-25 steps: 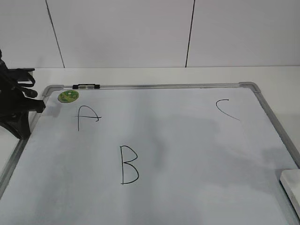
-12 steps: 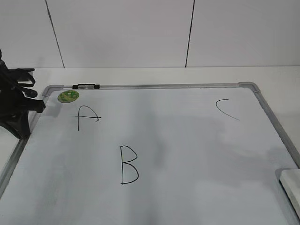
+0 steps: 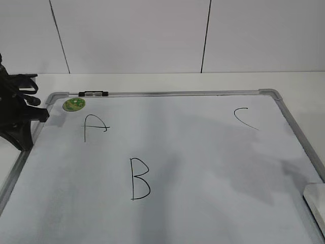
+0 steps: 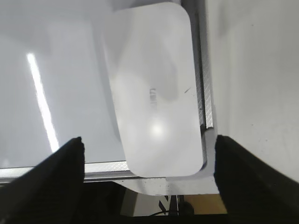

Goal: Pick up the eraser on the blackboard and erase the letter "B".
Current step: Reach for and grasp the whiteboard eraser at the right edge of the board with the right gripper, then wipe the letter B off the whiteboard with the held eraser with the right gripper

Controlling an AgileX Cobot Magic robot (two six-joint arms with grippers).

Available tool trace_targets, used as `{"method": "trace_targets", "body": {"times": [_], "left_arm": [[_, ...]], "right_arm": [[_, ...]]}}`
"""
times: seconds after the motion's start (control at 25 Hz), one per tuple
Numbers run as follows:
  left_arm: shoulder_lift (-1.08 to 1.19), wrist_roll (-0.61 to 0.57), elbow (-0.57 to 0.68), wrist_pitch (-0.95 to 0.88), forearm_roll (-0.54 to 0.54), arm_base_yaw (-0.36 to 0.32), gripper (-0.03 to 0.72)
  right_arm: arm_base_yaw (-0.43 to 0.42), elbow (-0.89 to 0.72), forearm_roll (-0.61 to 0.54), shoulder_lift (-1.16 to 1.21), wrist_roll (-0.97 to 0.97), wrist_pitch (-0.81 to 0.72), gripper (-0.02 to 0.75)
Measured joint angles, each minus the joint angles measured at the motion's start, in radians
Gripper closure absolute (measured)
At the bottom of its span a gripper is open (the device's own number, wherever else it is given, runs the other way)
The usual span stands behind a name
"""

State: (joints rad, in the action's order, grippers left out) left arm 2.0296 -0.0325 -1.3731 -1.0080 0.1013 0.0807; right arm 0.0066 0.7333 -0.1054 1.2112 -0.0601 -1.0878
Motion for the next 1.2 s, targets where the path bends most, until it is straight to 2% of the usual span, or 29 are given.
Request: {"method": "trace_targets", "body": {"times": [0.52, 1.2], "left_arm": [[0.0, 0.0, 0.0, 0.0, 0.0, 0.0, 0.664], [0.0, 0.0, 0.0, 0.0, 0.0, 0.0, 0.664]], "right_arm": [[0.0, 0.002, 0.017, 0.218, 0.029, 0.094, 0.069], [0.0, 0.008, 0.022, 0.306, 0.03, 0.11, 0.077]]}}
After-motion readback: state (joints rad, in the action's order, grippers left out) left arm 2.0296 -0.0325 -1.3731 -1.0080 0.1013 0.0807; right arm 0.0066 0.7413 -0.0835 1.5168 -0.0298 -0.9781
